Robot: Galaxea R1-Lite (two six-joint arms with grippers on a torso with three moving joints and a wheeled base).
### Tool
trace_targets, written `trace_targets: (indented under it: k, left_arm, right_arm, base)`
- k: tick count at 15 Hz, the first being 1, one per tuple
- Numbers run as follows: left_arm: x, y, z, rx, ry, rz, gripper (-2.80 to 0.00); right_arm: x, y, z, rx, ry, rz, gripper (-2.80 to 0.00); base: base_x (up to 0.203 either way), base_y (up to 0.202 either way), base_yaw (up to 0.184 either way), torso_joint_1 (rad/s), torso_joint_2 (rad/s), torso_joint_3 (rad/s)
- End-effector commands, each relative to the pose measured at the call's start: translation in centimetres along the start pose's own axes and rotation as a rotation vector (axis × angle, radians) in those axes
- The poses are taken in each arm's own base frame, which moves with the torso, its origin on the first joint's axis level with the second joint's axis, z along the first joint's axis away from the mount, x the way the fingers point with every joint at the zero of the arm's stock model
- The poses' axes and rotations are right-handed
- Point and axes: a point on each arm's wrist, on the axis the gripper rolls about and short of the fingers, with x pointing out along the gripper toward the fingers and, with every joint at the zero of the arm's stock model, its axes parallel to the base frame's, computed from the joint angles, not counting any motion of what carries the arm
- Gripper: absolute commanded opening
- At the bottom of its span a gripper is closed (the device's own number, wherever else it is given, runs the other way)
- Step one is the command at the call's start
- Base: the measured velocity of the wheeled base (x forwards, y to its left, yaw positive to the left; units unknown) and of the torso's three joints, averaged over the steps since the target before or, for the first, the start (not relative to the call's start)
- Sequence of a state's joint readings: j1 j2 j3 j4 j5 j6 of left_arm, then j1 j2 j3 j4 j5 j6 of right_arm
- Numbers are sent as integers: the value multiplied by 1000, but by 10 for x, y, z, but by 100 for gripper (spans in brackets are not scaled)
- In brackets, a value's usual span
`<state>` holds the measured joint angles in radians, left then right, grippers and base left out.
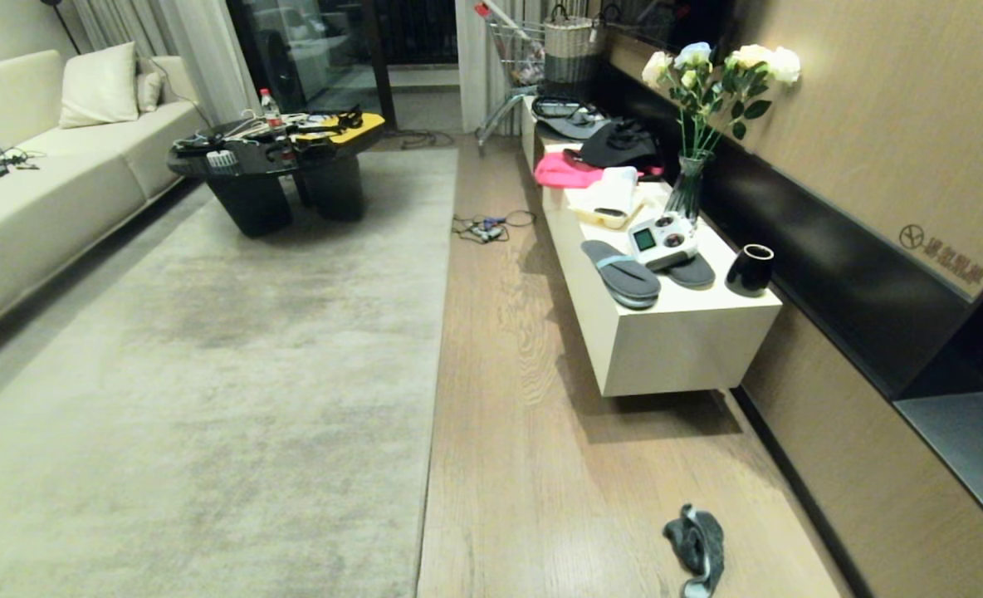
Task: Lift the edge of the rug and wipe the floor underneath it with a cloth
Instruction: Pick up the rag
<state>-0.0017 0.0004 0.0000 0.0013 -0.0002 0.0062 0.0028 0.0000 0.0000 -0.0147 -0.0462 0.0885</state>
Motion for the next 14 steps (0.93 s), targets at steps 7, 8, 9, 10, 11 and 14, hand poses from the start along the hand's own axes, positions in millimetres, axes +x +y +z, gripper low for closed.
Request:
trace_targets:
  k: [7, 8, 9, 10, 11, 14]
  left_arm:
    - [0, 0, 0, 0, 0, 0, -280]
    - [0, 0, 0, 0, 0, 0, -280]
    - [0, 0, 0, 0, 0, 0, -280]
    - [0, 0, 0, 0, 0, 0, -280]
    - [0, 0, 0, 0, 0, 0, -280]
    - [0, 0, 0, 0, 0, 0, -280]
  right_arm:
    - [0, 0, 0, 2, 1, -1, -280]
    - [0, 0, 0, 2, 1, -1, -280]
    - [0, 0, 0, 2, 1, -1, -280]
    - [0, 0, 0, 2, 1, -1, -280]
    - [0, 0, 0, 2, 1, -1, -280]
    - [0, 0, 0, 2, 1, -1, -280]
  base:
    - [0, 0, 0, 9, 48, 51]
    - [0, 0, 0, 0, 0, 0]
    - [0, 0, 0, 0, 0, 0]
    - [0, 0, 0, 0, 0, 0]
    - [0, 0, 0, 0, 0, 0]
    - [0, 0, 0, 0, 0, 0]
